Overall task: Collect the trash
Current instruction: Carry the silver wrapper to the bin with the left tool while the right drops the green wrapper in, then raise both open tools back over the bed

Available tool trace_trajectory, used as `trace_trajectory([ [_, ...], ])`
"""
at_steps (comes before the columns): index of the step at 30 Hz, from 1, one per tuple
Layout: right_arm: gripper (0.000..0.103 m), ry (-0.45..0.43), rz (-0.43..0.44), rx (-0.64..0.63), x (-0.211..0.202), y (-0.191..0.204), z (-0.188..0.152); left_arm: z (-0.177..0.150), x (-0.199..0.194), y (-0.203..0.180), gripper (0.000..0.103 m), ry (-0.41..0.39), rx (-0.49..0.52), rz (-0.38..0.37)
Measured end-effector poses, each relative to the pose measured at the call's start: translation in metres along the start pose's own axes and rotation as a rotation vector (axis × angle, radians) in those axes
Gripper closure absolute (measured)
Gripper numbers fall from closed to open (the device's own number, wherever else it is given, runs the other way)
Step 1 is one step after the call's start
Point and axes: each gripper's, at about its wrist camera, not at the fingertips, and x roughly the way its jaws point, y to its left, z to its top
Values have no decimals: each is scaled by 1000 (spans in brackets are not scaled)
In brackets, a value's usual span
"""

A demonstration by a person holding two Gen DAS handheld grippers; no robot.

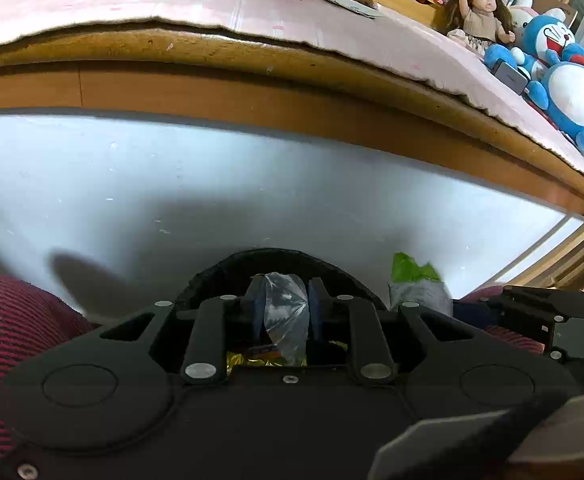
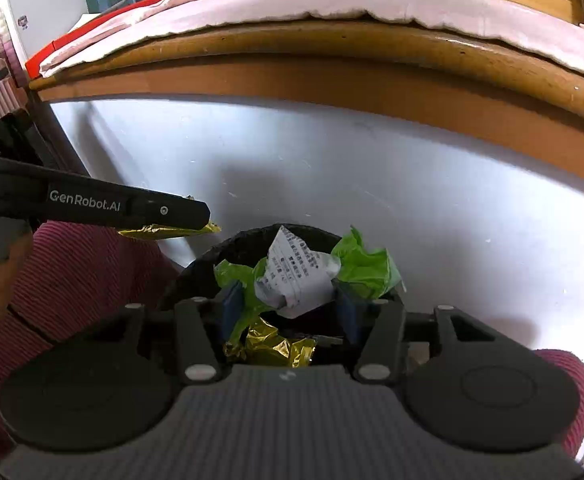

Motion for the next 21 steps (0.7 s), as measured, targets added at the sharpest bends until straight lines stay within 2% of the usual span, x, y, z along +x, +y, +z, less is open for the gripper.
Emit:
trace_trajectory([
  [4, 30, -1, -1, 7, -1, -1, 0, 1, 0, 0, 67, -6, -3, 0],
  [11, 30, -15, -3, 15, -7, -4, 2, 3, -7, 0, 56, -34, 4, 11],
  [13, 30, -31, -4, 15, -11, -5, 4, 6, -11, -1, 50, -48, 8, 18],
  [17, 30, -89, 7, 25, -26, -8, 15, 16, -25, -3, 40, -113, 20, 27],
  [19, 29, -129, 12, 29, -35, -11, 24, 24, -35, -5, 29, -160, 34, 33],
  [21, 29, -172, 15, 30, -45, -13, 35, 34, -44, -6, 24, -212, 44, 41],
])
